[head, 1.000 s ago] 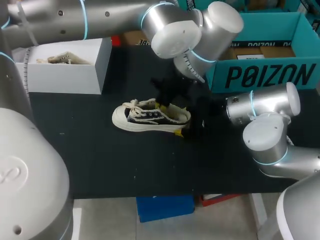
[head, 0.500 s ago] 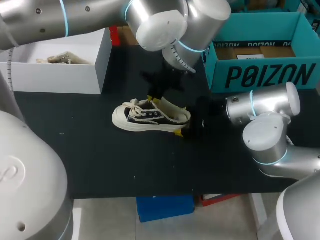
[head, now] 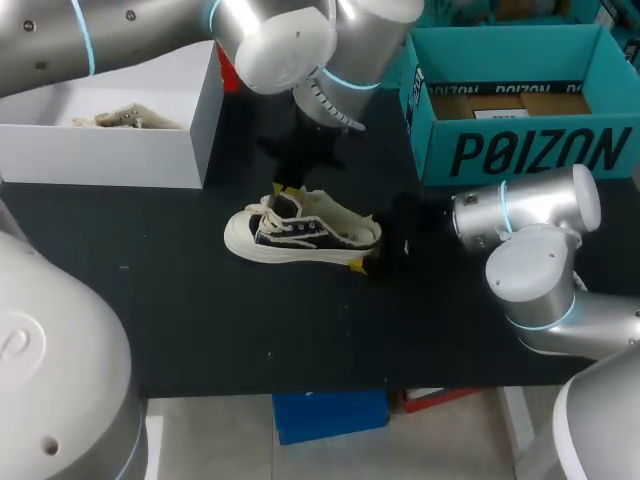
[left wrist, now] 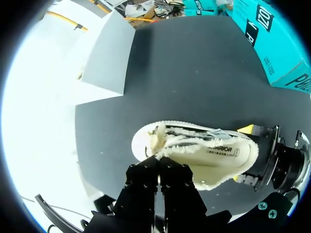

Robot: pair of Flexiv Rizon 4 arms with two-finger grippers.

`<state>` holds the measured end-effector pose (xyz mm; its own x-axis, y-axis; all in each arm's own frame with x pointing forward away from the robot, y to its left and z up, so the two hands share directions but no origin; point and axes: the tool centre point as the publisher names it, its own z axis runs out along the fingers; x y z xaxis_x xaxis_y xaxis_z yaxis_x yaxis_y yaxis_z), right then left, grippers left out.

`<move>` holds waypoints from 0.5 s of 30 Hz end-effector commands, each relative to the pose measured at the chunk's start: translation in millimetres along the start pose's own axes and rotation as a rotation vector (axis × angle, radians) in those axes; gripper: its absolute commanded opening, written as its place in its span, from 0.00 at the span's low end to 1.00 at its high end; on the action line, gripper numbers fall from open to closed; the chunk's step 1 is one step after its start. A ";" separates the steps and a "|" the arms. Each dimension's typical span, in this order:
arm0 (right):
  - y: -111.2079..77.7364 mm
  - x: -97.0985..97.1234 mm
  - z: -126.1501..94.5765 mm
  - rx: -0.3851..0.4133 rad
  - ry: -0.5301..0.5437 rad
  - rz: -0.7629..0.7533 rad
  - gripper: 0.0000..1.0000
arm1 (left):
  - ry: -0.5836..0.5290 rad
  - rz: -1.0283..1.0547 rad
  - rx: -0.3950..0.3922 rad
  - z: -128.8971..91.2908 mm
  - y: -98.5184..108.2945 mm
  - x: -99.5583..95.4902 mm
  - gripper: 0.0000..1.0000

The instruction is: Take the shoe out of the shoebox, open the shoe tongue, remove and reinsert the insole, then place the shoe into the shoebox

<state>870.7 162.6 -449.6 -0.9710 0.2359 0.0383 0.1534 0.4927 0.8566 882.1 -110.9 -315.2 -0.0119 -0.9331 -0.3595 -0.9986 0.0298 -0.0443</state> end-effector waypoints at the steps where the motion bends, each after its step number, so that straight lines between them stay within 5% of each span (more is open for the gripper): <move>1: -5.2 -0.4 4.9 0.000 -0.001 0.001 0.00 | 0.050 -0.011 0.006 1.7 0.8 -13.4 0.00; 15: -5.2 -0.4 4.9 0.000 -0.001 0.001 0.00 | 0.100 -0.092 -0.039 24.2 2.3 -36.6 0.00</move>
<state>870.7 162.9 -449.5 -0.9711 0.2356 0.0381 0.1531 0.4927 0.8566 880.1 -78.2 -322.7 0.0749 -0.9484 -0.3081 -0.9971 -0.0667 -0.0369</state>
